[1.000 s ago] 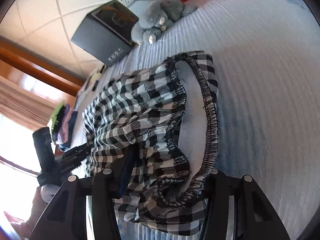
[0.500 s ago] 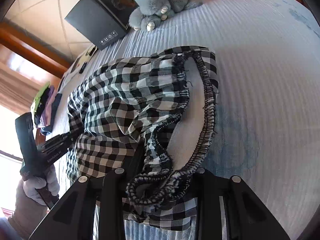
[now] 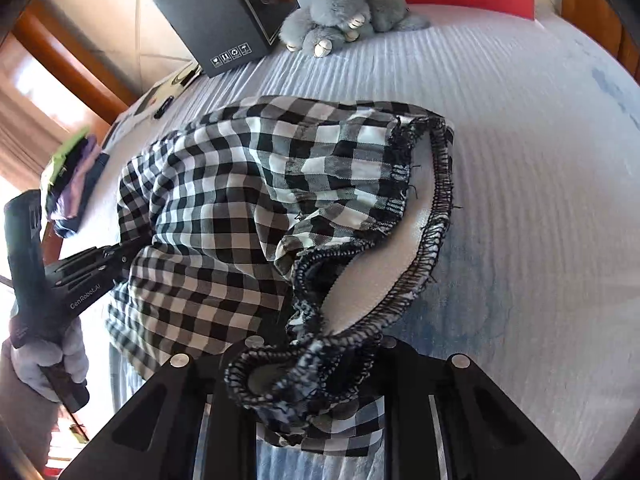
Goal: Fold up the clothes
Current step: 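Lift the folded pants with both tools and carry them toward the clothes stack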
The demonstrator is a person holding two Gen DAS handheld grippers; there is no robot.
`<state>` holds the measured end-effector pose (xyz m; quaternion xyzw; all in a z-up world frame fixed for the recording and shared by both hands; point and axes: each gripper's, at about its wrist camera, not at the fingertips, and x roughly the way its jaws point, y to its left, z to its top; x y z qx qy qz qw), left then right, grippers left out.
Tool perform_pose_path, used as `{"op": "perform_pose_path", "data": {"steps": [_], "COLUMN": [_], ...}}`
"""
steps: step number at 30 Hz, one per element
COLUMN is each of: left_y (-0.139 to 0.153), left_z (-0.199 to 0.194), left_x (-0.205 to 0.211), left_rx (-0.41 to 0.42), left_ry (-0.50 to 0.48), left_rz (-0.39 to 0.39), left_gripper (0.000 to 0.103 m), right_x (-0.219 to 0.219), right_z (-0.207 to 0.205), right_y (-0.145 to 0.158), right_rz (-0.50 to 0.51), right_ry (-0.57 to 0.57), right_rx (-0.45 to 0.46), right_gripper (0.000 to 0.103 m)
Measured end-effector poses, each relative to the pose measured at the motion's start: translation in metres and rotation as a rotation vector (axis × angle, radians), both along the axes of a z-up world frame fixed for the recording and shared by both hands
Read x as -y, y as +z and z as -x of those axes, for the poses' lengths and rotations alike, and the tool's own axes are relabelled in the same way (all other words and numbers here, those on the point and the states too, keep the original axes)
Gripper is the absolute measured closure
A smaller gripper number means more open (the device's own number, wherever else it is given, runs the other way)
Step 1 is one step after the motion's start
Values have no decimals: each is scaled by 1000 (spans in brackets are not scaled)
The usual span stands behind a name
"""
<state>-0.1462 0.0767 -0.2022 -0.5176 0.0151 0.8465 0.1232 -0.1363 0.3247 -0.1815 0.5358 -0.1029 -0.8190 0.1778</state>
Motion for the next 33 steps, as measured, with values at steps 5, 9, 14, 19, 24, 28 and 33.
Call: {"op": "perform_pose_path", "data": {"steps": [5, 9, 14, 19, 24, 28, 33], "left_y": [9, 40, 78, 107, 127, 137, 149], "left_z": [-4, -25, -47, -59, -76, -88, -102], "left_x": [2, 5, 15, 29, 42, 55, 88], "left_rx": [-15, -60, -123, -187, -230, -248, -265], "left_ry": [33, 26, 39, 69, 110, 149, 208], "left_rz": [3, 9, 11, 42, 67, 102, 122], "left_gripper": [99, 99, 99, 99, 99, 99, 99], "right_x": [11, 20, 36, 49, 67, 81, 115], "right_z": [-12, -22, -42, -59, -67, -72, -77], "right_y": [15, 27, 62, 91, 105, 111, 121], "right_rz": [-63, -113, -143, -135, -130, -116, -113], "right_ry": [18, 33, 55, 78, 122, 169, 238], "right_rx": [-78, -140, -248, -336, -394, -423, -462], "right_gripper": [88, 89, 89, 89, 89, 89, 89]}}
